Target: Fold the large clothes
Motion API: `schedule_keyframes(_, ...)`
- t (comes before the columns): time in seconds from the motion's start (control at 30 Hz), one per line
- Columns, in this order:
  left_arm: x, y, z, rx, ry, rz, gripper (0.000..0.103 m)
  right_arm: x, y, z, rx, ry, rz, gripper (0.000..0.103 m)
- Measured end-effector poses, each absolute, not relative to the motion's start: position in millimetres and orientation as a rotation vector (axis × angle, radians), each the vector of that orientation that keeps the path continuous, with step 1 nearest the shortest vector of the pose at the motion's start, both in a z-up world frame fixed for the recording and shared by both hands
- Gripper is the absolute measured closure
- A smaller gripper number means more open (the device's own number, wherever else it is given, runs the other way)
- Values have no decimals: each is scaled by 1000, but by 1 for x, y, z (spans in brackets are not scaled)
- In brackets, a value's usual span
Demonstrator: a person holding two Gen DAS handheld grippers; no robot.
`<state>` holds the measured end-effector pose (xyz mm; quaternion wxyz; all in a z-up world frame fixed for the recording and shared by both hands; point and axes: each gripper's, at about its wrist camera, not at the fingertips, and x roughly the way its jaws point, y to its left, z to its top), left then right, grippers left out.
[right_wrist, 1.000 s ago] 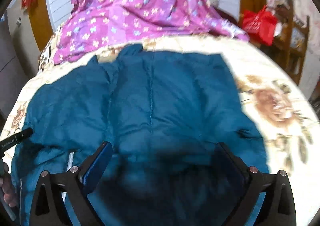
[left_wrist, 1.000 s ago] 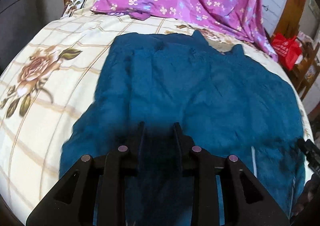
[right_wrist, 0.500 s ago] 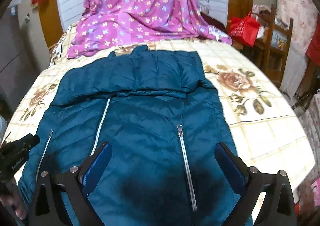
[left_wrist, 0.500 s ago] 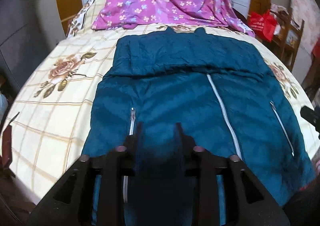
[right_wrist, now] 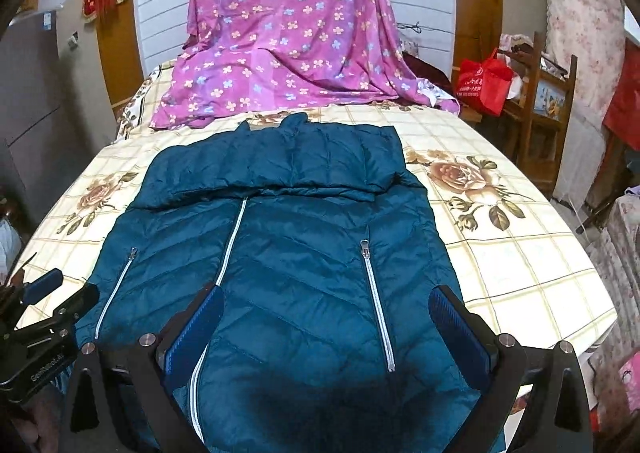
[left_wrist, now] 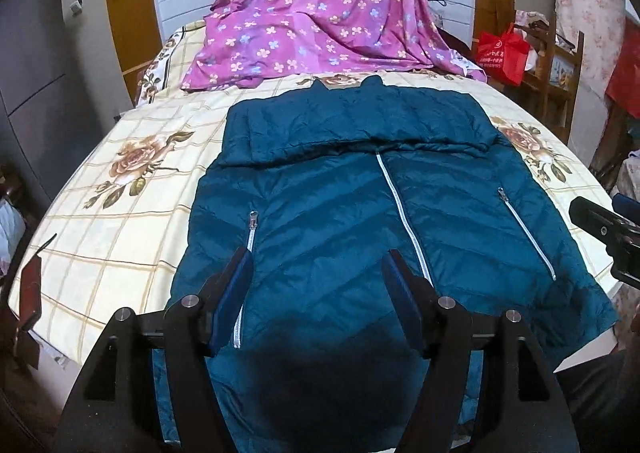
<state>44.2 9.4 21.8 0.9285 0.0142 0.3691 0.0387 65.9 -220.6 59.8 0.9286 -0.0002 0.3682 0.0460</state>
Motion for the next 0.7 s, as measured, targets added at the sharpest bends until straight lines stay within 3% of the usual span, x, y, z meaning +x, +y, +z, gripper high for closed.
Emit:
schedule_keyframes(0.37,45,29,5,27,800,104,36,58,-231,48,-28,759,85,1)
schedule_keyframes(0.53,34,78,-13,67,821,177,36,51,-275,20,-90,759,72,1)
schedule_keyframes(0.7,26,139,-40,-22,878,246,36,55,-351,-23,39,836,70,1)
